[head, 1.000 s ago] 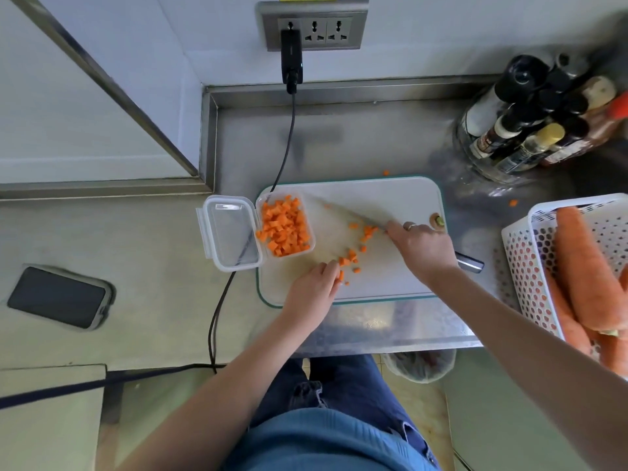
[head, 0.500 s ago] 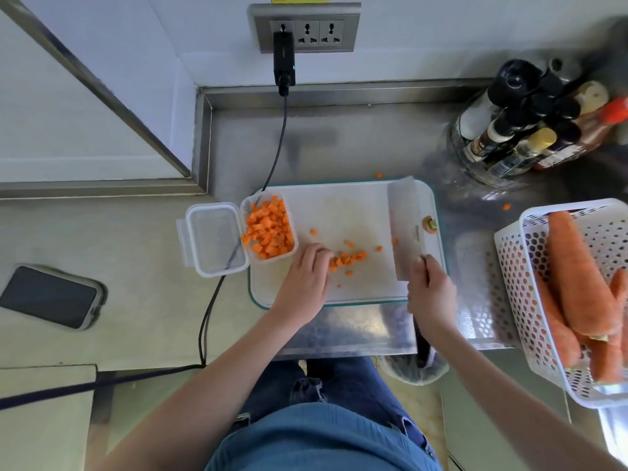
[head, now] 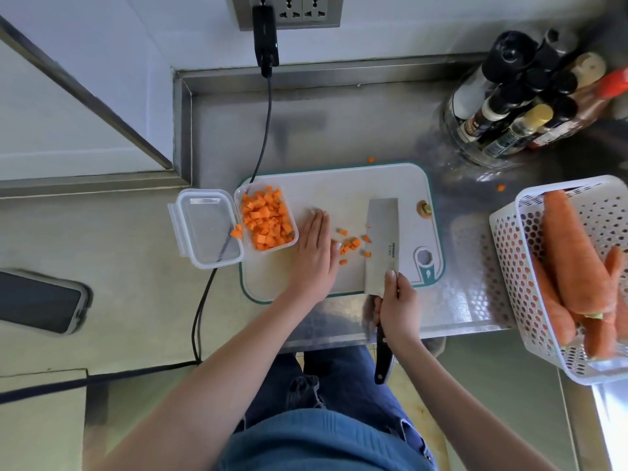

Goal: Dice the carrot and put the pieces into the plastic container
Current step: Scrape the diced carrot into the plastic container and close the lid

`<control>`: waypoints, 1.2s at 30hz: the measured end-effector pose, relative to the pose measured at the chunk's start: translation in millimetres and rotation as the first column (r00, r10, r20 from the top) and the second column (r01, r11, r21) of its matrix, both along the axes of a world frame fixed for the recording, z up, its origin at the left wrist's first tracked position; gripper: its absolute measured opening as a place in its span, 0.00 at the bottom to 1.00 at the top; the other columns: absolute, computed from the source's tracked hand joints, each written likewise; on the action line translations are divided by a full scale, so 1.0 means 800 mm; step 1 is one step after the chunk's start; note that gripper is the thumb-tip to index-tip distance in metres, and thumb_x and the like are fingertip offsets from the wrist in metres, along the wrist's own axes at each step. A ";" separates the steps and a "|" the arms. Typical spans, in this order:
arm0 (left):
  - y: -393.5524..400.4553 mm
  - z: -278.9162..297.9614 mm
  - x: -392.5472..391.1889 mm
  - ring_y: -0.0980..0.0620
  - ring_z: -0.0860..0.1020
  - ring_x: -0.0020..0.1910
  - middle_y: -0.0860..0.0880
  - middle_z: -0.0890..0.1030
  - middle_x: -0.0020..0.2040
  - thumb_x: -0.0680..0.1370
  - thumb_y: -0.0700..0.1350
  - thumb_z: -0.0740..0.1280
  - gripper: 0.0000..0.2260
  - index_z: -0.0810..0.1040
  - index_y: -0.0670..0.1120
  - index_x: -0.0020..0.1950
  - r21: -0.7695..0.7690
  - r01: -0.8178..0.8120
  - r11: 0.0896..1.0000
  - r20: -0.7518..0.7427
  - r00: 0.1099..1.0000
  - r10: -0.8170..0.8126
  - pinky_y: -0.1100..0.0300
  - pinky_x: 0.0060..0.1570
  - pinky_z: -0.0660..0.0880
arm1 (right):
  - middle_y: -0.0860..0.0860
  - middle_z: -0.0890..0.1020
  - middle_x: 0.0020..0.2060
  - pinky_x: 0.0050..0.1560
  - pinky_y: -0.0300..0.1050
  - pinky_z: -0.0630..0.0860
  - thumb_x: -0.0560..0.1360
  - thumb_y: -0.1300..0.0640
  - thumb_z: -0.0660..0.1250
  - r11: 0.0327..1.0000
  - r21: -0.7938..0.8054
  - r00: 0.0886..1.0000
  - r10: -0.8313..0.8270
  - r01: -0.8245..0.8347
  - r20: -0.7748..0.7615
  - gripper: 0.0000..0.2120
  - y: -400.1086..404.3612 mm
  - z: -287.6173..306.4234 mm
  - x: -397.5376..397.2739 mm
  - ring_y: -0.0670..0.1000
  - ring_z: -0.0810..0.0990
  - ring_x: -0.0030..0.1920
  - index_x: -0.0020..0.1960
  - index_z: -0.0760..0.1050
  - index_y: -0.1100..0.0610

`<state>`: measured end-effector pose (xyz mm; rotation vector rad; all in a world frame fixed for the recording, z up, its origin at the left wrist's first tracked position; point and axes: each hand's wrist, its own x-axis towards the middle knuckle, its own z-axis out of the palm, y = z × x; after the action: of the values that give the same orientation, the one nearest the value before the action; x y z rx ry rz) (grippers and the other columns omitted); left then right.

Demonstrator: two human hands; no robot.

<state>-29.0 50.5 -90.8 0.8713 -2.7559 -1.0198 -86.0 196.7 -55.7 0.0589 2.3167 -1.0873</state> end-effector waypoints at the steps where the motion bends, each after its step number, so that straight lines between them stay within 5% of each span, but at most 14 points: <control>1: 0.001 0.002 0.004 0.44 0.56 0.74 0.38 0.60 0.74 0.82 0.51 0.47 0.26 0.58 0.35 0.74 0.009 0.016 1.000 -0.039 0.999 -0.016 0.54 0.72 0.52 | 0.58 0.73 0.26 0.22 0.42 0.67 0.83 0.51 0.54 1.000 -0.020 1.000 0.002 -0.001 0.022 0.19 -0.005 0.000 0.008 0.52 0.70 0.21 0.39 0.67 0.61; 6: 0.019 0.004 -0.004 0.50 0.55 0.74 0.41 0.61 0.74 0.82 0.52 0.44 0.26 0.59 0.37 0.74 0.041 0.120 0.992 -0.141 0.983 -0.113 0.60 0.74 0.47 | 0.53 0.75 0.27 0.27 0.44 0.70 0.83 0.50 0.53 0.998 -0.060 0.998 0.040 -0.037 0.044 0.18 -0.034 -0.004 0.046 0.51 0.72 0.26 0.36 0.68 0.55; 10: 0.021 -0.004 -0.011 0.47 0.60 0.73 0.41 0.67 0.71 0.83 0.48 0.46 0.23 0.66 0.36 0.71 0.051 0.117 0.992 -0.204 0.973 -0.105 0.57 0.73 0.54 | 0.49 0.75 0.27 0.31 0.44 0.71 0.83 0.51 0.53 0.997 -0.082 0.998 0.015 -0.011 0.058 0.17 -0.044 -0.005 0.056 0.52 0.74 0.30 0.36 0.69 0.51; 14: 0.029 0.003 -0.016 0.46 0.65 0.70 0.39 0.71 0.68 0.82 0.41 0.51 0.18 0.70 0.35 0.68 0.053 0.107 0.993 -0.259 0.962 -0.090 0.59 0.73 0.54 | 0.46 0.73 0.27 0.28 0.34 0.66 0.83 0.54 0.53 0.995 -0.099 0.999 -0.012 0.017 0.050 0.17 -0.047 0.004 0.054 0.41 0.70 0.27 0.36 0.69 0.53; 23: -0.016 0.069 -0.016 0.47 0.64 0.70 0.40 0.72 0.67 0.78 0.36 0.54 0.18 0.71 0.35 0.67 -0.061 -0.014 0.998 -0.421 0.907 -0.013 0.56 0.72 0.58 | 0.55 0.72 0.26 0.28 0.49 0.67 0.83 0.50 0.52 0.953 -0.297 0.995 0.080 -0.057 0.067 0.18 -0.085 0.052 0.050 0.55 0.70 0.27 0.39 0.69 0.57; 30: -0.084 0.070 0.025 0.49 0.64 0.69 0.40 0.74 0.65 0.77 0.32 0.55 0.17 0.73 0.35 0.65 -0.127 -0.098 0.987 -0.326 0.944 0.052 0.68 0.71 0.51 | 0.57 0.70 0.25 0.24 0.49 0.66 0.83 0.51 0.51 0.921 -0.379 0.963 0.173 -0.085 0.206 0.20 -0.149 0.066 0.077 0.53 0.67 0.20 0.41 0.67 0.64; 36: -0.111 0.057 0.040 0.43 0.69 0.69 0.42 0.73 0.67 0.75 0.28 0.59 0.20 0.73 0.38 0.66 -0.103 -0.229 0.968 -0.193 0.959 0.207 0.67 0.72 0.48 | 0.53 0.69 0.25 0.27 0.45 0.69 0.83 0.46 0.52 0.935 -0.345 0.912 0.065 0.086 0.405 0.18 -0.138 0.060 0.071 0.50 0.66 0.23 0.48 0.70 0.60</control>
<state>3.1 -38.2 -44.8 0.9840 -2.4762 -0.8336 -29.4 86.5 -7.6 0.1460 1.7219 -1.3414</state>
